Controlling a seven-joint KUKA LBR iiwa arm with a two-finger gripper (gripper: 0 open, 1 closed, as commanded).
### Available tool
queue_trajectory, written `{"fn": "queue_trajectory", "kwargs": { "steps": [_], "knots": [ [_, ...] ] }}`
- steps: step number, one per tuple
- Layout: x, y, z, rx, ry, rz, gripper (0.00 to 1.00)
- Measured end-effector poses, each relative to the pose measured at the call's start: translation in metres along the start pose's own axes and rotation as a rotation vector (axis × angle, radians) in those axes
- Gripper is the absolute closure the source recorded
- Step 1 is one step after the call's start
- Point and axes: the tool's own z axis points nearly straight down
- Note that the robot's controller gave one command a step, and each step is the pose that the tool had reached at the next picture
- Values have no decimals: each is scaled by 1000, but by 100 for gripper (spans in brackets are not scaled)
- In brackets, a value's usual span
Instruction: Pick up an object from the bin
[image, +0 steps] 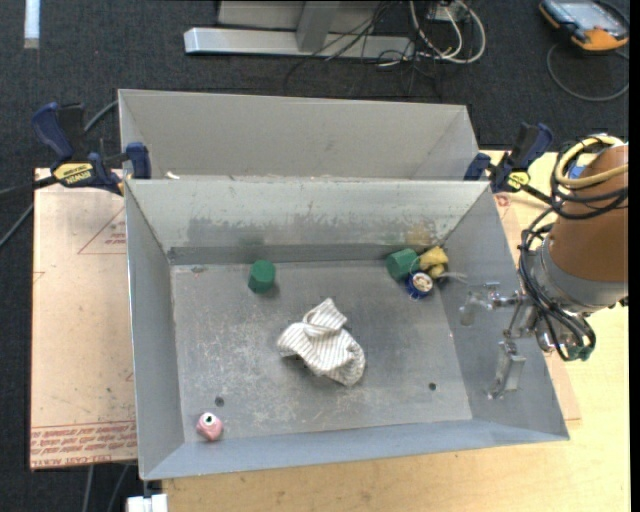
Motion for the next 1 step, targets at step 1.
{"fn": "queue_trajectory", "kwargs": {
  "steps": [1],
  "knots": [
    [0,0,-3,1,-3,-2,0]
  ]
}}
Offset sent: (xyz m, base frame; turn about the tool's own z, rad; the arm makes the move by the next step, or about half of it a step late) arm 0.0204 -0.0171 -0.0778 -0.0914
